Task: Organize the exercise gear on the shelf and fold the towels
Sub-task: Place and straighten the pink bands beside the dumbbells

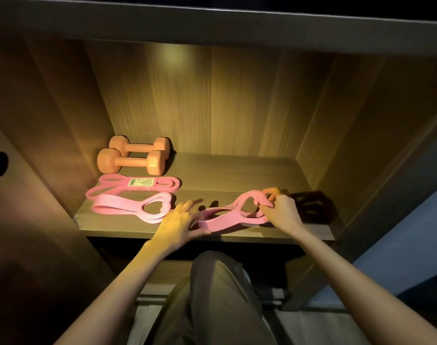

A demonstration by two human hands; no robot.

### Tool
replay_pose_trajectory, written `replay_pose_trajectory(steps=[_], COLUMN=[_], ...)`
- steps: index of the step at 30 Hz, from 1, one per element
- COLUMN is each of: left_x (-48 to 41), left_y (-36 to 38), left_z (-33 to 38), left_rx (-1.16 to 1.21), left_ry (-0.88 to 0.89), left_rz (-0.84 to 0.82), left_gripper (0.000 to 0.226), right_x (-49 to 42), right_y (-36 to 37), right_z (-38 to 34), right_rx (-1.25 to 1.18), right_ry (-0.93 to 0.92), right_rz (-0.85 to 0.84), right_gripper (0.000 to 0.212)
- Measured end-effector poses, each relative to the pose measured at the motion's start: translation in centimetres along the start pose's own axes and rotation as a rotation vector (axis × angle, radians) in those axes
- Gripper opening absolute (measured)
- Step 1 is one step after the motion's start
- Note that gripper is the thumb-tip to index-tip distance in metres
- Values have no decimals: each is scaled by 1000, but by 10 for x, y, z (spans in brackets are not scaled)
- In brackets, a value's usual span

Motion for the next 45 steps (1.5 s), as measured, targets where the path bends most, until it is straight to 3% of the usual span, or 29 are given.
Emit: replay_pose_trajectory(steps=[3, 7, 10, 14, 18, 22, 25, 30, 35, 38, 43, 45], left_x=[-3, -10, -11, -11, -12, -14, -15, -15, -10, -8, -9, -7], left_y=[5, 7, 7, 9, 12, 12, 10, 8, 2, -4, -21, -25], left_z=[3, 7, 6, 2, -1, -3, -4, -7, -6, -4, -1, 1], left_rx=[91, 185, 233, 271, 300, 321, 333, 315, 314, 381, 570, 665], left_ry=[-33, -68, -60, -62, -63, -49, -46, -48, -13, -39, -106, -124], left_rz=[-61, -73, -67, -50, -32, -32, -31, -12, 3, 43, 69, 45], left_gripper=[40, 39, 39, 39, 34, 30, 31, 28, 25, 19, 20, 20], right_x=[1, 8, 6, -8, -24, -33, -34, -27, -12, -7, -6, -5], right_y=[1, 2, 3, 15, 28, 26, 20, 19, 13, -2, -30, -40], right_z=[14, 32, 32, 18, 16, 23, 30, 22, 23, 12, -11, -20], right_rx=[92, 171, 328, 429, 442, 430, 413, 510, 584, 468, -92, -267], right_ry=[85, 184, 61, -141, -72, -102, -140, -322, -346, -328, -157, -175], right_rz=[-64, -125, -191, -346, -513, -502, -540, -509, -381, -284, -205, -153], right_gripper=[23, 53, 62, 45, 66, 32, 21, 30, 31, 33, 23, 32])
Point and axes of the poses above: each hand's wrist, its own x-axis away from the middle knuckle, its own y-axis out of the palm, z = x × y, the point moved 3 cm from there along -x, towards the middle knuckle, and after that the axes turned 9 degrees about -y, right-handed, at the moved point
